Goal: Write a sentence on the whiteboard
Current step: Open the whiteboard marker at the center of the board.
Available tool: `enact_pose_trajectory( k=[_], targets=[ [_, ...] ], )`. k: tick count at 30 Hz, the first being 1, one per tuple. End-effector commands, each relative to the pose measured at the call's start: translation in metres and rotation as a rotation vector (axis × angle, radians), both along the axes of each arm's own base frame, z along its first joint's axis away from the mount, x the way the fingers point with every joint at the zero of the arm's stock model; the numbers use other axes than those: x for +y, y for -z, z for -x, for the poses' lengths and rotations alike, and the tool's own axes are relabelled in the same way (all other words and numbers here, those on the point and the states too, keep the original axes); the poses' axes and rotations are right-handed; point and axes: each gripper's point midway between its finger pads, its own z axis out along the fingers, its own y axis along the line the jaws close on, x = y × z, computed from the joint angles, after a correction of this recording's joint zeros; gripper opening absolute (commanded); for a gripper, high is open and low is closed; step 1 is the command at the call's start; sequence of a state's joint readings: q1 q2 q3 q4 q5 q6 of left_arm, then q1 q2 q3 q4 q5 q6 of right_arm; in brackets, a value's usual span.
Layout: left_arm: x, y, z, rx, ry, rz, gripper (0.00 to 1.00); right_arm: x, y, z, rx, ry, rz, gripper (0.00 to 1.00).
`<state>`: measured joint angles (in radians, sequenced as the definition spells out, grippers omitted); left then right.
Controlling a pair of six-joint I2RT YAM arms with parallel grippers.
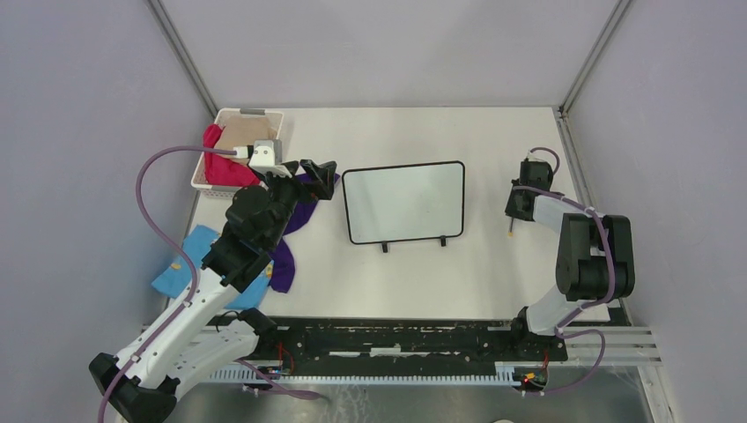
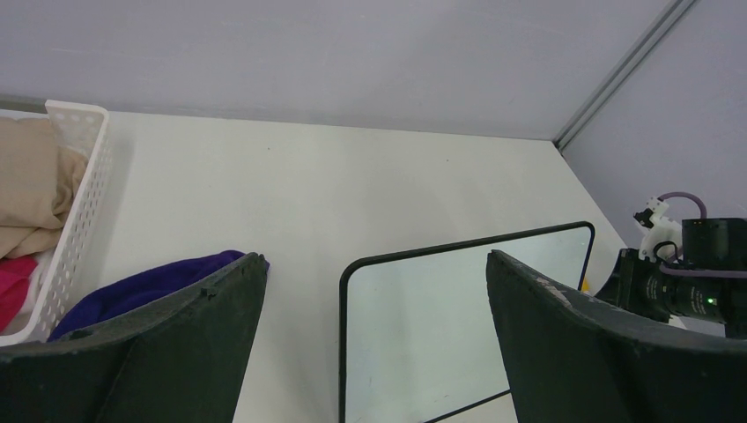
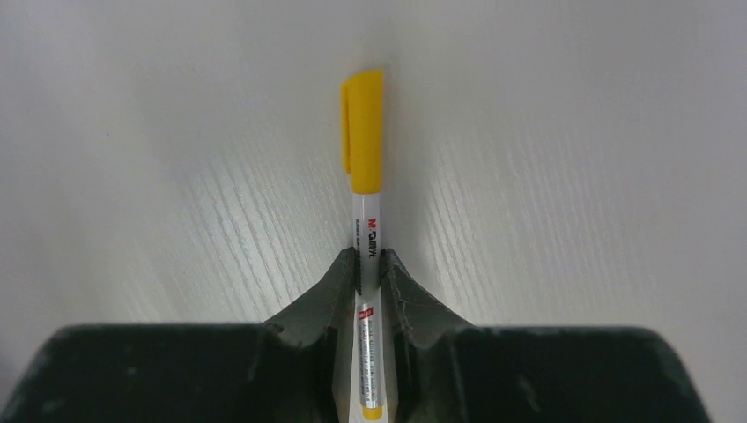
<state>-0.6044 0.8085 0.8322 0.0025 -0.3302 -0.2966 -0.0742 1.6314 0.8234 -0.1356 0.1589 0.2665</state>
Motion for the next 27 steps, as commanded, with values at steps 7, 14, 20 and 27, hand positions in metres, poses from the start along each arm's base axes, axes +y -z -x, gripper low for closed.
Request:
enact_pose_trajectory(
  k=[7, 14, 20, 27],
  targets=[
    [0.005, -0.023, 0.003, -0.047, -0.021, 0.059, 1.0, -0.014, -0.028, 0.003, -0.08, 0.069, 0.079, 0.0],
    [0.012, -0.028, 0.005, -0.066, -0.045, 0.068, 1.0, -0.005, -0.111, 0.002, -0.331, 0.118, 0.096, 0.0],
    [0.023, -0.028, 0.003, -0.072, -0.107, 0.078, 1.0, 0.048, -0.184, 0.034, -0.606, -0.028, 0.117, 0.0],
    [0.007, -0.029, 0.001, -0.12, -0.044, 0.148, 1.0, 0.14, -0.272, 0.081, -0.913, -0.542, -0.119, 0.0]
  ],
)
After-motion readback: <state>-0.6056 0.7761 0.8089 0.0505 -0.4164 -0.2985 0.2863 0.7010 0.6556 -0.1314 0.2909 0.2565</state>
